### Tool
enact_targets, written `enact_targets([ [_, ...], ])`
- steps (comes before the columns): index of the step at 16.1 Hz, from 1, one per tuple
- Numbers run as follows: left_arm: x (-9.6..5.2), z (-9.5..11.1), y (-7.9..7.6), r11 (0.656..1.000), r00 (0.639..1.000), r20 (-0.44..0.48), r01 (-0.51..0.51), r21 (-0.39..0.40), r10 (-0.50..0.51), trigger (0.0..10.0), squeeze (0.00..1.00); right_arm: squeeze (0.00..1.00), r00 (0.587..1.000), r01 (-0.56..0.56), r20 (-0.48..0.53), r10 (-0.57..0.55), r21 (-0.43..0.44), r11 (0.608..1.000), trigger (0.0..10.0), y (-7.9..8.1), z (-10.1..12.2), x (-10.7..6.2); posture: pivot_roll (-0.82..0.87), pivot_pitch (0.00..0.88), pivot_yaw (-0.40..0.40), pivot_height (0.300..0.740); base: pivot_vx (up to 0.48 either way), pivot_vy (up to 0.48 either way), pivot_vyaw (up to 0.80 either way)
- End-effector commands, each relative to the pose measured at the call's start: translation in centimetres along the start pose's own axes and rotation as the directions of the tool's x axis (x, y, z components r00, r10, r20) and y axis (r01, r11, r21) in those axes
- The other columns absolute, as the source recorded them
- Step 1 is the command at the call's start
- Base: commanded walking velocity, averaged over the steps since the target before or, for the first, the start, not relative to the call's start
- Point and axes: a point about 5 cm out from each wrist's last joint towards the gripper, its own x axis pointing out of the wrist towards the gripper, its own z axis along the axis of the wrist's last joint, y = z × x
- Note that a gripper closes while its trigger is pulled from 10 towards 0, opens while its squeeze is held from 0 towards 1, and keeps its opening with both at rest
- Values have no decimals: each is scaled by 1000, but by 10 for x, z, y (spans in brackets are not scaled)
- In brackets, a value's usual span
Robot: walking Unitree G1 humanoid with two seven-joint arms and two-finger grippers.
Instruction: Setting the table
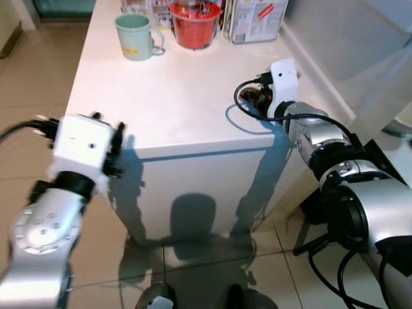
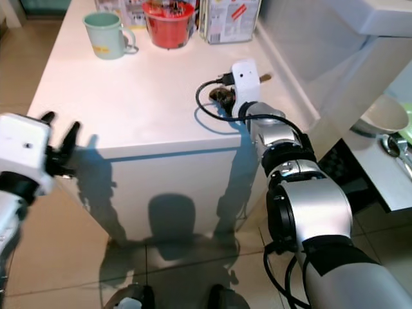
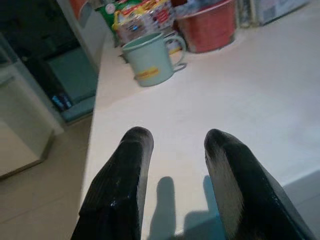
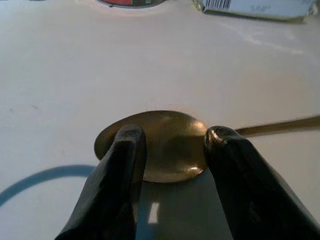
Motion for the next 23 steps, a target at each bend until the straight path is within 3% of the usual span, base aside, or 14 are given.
enact_targets([
  [1,-3,6,3,1000,1000,10,4,15,-4,10000,0,0,1000,-25,-17,25,13,1000,10000,2,1,1,275,212,-66,740,0,0,0],
  [5,-5,7,2,1000,1000,-7,17,21,-17,10000,0,0,990,-117,-67,121,56,992,10000,7,-5,0,283,202,-71,740,0,0,0],
  [7,-4,7,3,1000,1000,-8,17,23,-17,10000,0,0,988,-137,-50,143,111,984,10000,10,-3,1,284,194,-76,740,0,0,0],
  [13,1,6,5,999,1000,5,-9,38,9,10000,0,0,984,-177,24,177,246,953,10000,38,7,10,275,147,-105,740,0,0,0],
  [16,6,5,1,1000,1000,24,-8,30,7,10000,0,0,983,-176,100,152,305,936,10000,51,26,14,248,108,-109,740,0,0,0],
  [20,17,-3,-6,1000,1000,6,-1,-9,1,10000,0,0,974,-165,210,87,387,907,10000,46,51,14,200,41,-111,740,0,0,0],
  [22,25,-11,-17,998,1000,-14,0,-70,-1,10000,0,0,951,-153,305,38,362,920,10000,30,64,8,164,0,-121,740,0,0,0],
  [23,29,-13,-25,998,1000,-9,10,-68,-11,10000,0,0,945,-102,327,4,283,954,10000,20,61,1,150,0,-125,740,0,0,0],
])
